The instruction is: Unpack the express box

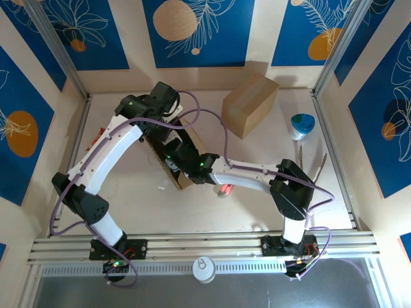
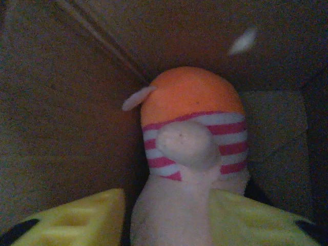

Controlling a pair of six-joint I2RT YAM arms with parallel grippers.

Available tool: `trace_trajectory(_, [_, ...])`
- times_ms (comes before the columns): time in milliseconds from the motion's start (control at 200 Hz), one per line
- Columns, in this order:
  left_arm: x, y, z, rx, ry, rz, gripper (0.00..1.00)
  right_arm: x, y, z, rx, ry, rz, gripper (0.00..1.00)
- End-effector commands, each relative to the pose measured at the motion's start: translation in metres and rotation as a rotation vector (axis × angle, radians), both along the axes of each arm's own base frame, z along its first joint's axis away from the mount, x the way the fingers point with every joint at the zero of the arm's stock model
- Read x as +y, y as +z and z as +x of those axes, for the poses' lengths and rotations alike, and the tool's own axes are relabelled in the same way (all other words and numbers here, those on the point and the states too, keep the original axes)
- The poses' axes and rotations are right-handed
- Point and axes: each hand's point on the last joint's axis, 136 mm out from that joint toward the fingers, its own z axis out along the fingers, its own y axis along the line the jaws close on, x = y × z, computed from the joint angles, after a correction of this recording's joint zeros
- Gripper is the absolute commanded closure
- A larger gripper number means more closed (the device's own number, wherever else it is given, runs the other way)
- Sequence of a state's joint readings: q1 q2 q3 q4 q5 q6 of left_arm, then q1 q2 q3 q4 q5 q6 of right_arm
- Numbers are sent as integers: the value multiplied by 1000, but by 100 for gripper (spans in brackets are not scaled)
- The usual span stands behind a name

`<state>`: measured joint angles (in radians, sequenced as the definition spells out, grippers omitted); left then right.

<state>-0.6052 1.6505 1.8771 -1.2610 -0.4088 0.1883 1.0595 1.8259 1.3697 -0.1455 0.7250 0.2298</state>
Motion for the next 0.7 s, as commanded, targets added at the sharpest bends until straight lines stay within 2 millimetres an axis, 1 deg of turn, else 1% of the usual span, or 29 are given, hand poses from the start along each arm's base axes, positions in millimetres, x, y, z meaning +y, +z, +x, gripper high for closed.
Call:
trace_trajectory(0, [-8, 16, -15, -7, -30, -68, 100, -9, -17, 15, 69, -63, -21, 47])
trace_trajectory(80, [-9, 17, -15, -8, -33, -75, 100, -8, -26, 18, 104, -62, -21, 39])
trace_trajectory(210, [-11, 15, -15, -1, -38, -85, 100, -7, -46, 24, 175, -75, -25, 32])
trace_trajectory(345, [-14, 14, -15, 4, -42, -96, 100, -8, -69, 30, 244, -89, -39, 31])
trace_trajectory(500, [-16, 13, -16, 8, -47, -103, 100, -10, -82, 36, 308, -96, -69, 32])
trace_trajectory(570, [-16, 13, -16, 9, -48, -106, 100, -11, -86, 37, 345, -91, -68, 36])
trace_trajectory(605, [-17, 14, -16, 7, -49, -109, 100, -10, -87, 38, 362, -86, -63, 40])
trace_trajectory(650, [-16, 14, -16, 6, -46, -109, 100, -10, -88, 37, 375, -81, -57, 48])
trace_trajectory(695, [-16, 14, -17, 4, -46, -107, 100, -10, -87, 37, 376, -76, -55, 61])
